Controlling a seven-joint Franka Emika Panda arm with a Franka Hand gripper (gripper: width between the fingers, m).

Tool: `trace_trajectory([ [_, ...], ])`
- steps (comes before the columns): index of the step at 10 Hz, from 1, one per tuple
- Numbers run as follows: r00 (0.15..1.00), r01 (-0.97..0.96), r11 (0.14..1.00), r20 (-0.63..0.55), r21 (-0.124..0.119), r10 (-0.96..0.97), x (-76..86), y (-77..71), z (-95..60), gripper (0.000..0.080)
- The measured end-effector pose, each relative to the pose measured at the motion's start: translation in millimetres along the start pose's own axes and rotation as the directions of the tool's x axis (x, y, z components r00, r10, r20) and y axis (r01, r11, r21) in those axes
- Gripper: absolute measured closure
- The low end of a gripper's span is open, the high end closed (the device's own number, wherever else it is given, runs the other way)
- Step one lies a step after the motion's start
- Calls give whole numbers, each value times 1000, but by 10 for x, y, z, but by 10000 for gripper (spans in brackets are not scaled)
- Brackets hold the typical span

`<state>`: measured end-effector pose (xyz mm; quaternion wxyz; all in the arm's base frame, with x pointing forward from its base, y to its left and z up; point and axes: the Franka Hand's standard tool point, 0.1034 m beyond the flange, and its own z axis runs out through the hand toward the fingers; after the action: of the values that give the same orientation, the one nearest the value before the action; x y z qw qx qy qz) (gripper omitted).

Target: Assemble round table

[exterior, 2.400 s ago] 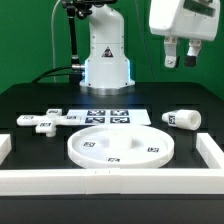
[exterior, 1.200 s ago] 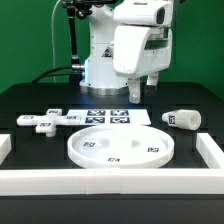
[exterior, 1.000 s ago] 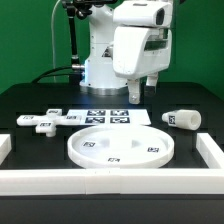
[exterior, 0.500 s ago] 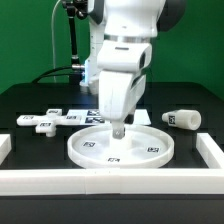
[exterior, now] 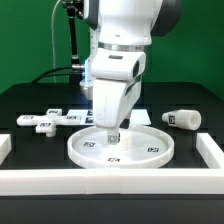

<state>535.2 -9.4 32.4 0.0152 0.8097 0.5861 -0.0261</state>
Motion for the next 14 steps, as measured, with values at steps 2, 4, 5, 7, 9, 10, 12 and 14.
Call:
trace_trajectory([
  [2, 1000, 4, 1000, 2, 12, -4, 12, -47, 62, 150],
  [4, 1000, 5, 1000, 3, 26, -5, 16, -80, 168, 150],
  [5, 1000, 5, 1000, 3, 28, -5, 20, -76, 198, 150],
  [7, 1000, 4, 1000, 0, 28, -4, -7, -72, 248, 150],
  [9, 1000, 5, 1000, 0, 28, -5, -6, -74, 249, 217],
  [10, 1000, 5, 1000, 0, 28, -5, -6, -73, 247, 396],
  [12, 1000, 5, 1000, 0, 27, -5, -5, -72, 246, 393],
  [14, 1000, 5, 1000, 0, 27, -5, -5, -72, 246, 393],
])
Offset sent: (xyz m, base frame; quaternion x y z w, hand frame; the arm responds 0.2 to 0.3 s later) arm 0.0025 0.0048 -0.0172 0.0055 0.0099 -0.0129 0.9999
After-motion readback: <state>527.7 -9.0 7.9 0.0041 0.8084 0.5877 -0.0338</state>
